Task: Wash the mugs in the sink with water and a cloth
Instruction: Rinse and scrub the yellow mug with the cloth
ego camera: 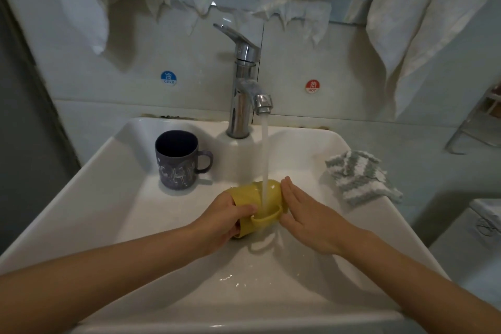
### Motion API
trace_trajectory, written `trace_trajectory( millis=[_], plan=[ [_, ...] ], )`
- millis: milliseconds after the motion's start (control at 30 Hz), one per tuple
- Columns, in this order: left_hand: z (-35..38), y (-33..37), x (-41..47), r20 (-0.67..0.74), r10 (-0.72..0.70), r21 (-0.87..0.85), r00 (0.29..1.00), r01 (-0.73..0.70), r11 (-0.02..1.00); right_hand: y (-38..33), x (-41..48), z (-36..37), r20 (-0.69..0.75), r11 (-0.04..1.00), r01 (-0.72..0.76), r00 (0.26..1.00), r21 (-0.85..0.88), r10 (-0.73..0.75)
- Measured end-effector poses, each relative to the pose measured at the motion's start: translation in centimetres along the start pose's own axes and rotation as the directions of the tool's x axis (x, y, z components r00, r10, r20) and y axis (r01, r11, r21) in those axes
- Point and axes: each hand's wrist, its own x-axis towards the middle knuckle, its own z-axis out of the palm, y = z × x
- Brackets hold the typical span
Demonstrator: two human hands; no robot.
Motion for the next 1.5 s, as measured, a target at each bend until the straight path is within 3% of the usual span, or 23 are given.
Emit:
trace_trajectory(
  millis=[100,233,300,400,500,700,867,1033,1100,1233,1400,1500],
  plan=[
    [0.1,0.1,-0.2,0.006,0.032,0.04,0.999,-0.033,0.999,-0.7,-0.3,0.0,-0.007,1.0,0.012,1.0,-0.002,-0.012],
    [0.5,0.1,-0.5,0.099,0.074,0.097,0.992,-0.084,0.992,-3.0,-0.5,0.5,-0.018,0.971,0.239,0.971,-0.007,-0.239],
    [0.5,0.1,-0.6,0.094,0.072,0.114,0.993,-0.082,0.99,-3.0,-0.1,0.8,0.007,0.96,0.28,0.96,0.018,-0.28],
    [0.3,0.1,-0.5,0.074,0.07,0.129,0.995,-0.079,0.989,-1.3,0.3,0.6,-0.049,0.988,0.157,0.987,0.01,-0.156],
    [0.3,0.1,-0.4,0.029,0.051,0.121,0.998,-0.054,0.991,0.4,-0.3,-0.3,-0.018,0.999,-0.01,1.0,-0.038,0.009],
    [0.3,0.2,-0.8,0.077,0.071,0.126,0.994,-0.081,0.989,-2.9,-0.5,0.6,0.05,0.96,0.279,0.959,0.002,-0.279],
    [0.0,0.1,-0.2,0.02,0.033,0.12,0.999,-0.035,0.992,-1.4,-0.6,-0.1,-0.014,0.988,0.109,0.994,-0.11,-0.111],
    [0.1,0.2,-0.2,0.007,0.01,0.095,1.0,-0.011,0.995,-2.0,-0.5,-0.4,0.023,0.999,-0.026,0.999,-0.043,0.027],
    [0.2,0.3,-0.3,0.028,0.023,0.113,0.999,-0.026,0.993,-2.2,-0.4,-0.3,-0.003,0.999,0.023,1.0,-0.039,-0.023],
    [0.4,0.3,-0.4,0.1,0.052,0.15,0.994,-0.067,0.986,-3.1,-0.2,0.1,0.044,0.953,0.3,0.953,0.035,-0.301],
    [0.0,0.1,-0.1,0.11,0.062,0.17,0.992,-0.08,0.982,-0.4,0.4,-0.5,-0.018,0.994,0.062,0.998,-0.093,-0.064],
    [0.1,0.0,-0.2,0.139,0.061,0.188,0.988,-0.086,0.978,-1.6,-0.1,0.3,0.009,0.98,0.188,0.982,-0.062,-0.188]
  ],
)
